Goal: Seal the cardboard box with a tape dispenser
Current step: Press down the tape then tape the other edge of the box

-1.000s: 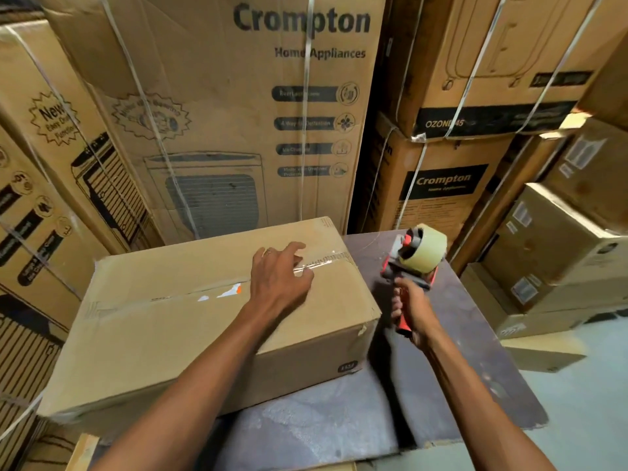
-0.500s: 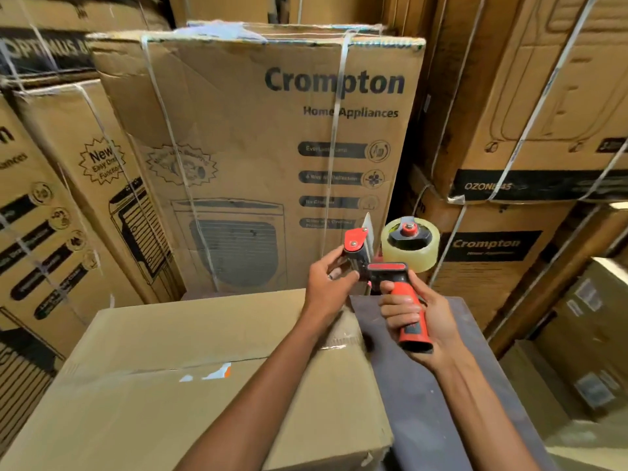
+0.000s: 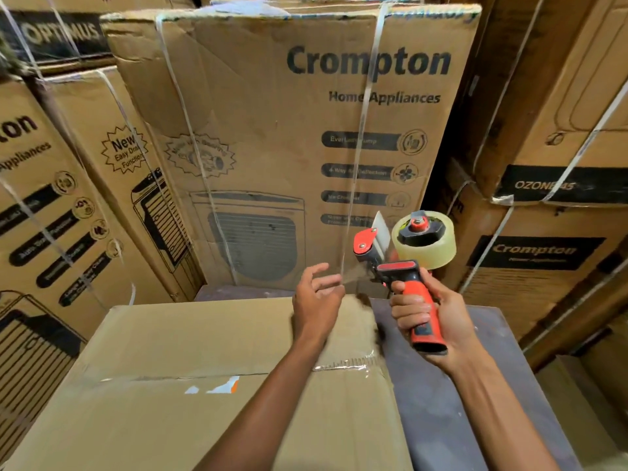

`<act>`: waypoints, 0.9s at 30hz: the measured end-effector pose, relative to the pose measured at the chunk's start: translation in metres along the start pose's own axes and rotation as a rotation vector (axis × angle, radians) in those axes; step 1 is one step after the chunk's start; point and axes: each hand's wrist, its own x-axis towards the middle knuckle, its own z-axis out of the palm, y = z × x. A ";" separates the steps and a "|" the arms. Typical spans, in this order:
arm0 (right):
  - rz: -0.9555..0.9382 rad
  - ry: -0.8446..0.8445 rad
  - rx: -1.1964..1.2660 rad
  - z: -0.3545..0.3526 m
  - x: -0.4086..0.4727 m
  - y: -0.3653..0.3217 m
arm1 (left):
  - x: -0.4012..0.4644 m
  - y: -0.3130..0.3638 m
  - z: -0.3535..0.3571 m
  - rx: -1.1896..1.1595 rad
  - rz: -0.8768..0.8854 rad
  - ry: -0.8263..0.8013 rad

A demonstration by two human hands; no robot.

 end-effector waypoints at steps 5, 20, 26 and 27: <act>-0.031 0.048 -0.065 0.008 0.007 0.002 | 0.010 -0.001 0.001 0.046 -0.032 -0.010; -0.146 0.302 -0.471 0.022 0.020 0.012 | 0.053 0.007 -0.002 0.427 -0.001 -0.225; -0.094 0.358 -0.527 0.010 0.029 0.027 | 0.069 0.010 -0.006 0.387 -0.023 -0.452; -0.087 0.361 -0.542 0.008 0.030 0.030 | 0.071 0.010 -0.007 0.395 -0.046 -0.477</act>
